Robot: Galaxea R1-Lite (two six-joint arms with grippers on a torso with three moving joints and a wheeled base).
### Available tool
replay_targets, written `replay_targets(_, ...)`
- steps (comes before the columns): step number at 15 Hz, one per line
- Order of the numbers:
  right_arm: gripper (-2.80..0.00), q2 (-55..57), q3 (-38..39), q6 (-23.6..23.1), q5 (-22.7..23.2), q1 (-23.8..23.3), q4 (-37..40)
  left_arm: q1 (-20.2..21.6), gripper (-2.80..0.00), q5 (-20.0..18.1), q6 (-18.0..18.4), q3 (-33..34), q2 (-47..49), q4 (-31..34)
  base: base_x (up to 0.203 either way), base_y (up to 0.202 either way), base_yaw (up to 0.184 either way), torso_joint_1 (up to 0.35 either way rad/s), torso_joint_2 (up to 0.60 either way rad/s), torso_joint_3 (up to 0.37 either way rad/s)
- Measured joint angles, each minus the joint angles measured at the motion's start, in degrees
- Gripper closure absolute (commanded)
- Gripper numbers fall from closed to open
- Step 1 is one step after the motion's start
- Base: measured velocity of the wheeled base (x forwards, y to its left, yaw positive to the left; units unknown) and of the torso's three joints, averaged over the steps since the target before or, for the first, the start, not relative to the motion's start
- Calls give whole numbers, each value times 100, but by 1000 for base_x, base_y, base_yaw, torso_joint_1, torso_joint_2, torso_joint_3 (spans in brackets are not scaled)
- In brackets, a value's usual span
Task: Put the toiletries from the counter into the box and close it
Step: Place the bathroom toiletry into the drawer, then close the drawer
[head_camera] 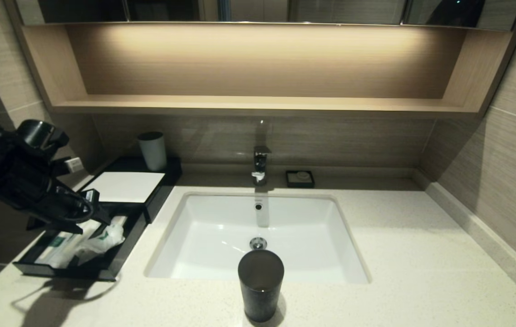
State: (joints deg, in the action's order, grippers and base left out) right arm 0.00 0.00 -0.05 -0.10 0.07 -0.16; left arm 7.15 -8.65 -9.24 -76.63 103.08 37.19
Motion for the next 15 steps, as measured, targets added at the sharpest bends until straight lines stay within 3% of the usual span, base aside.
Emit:
replay_targets(10, 0, 0, 0, -2, 2, 0, 0, -338, 0, -17, -10, 1713, -1379, -4, 0, 0, 0, 0, 0, 0)
replay_targets(15, 0, 0, 0, -2, 0, 0, 0, -1110, 0, -26, -438, 2097, -2024, 106, 0, 0, 0, 0, 0, 0)
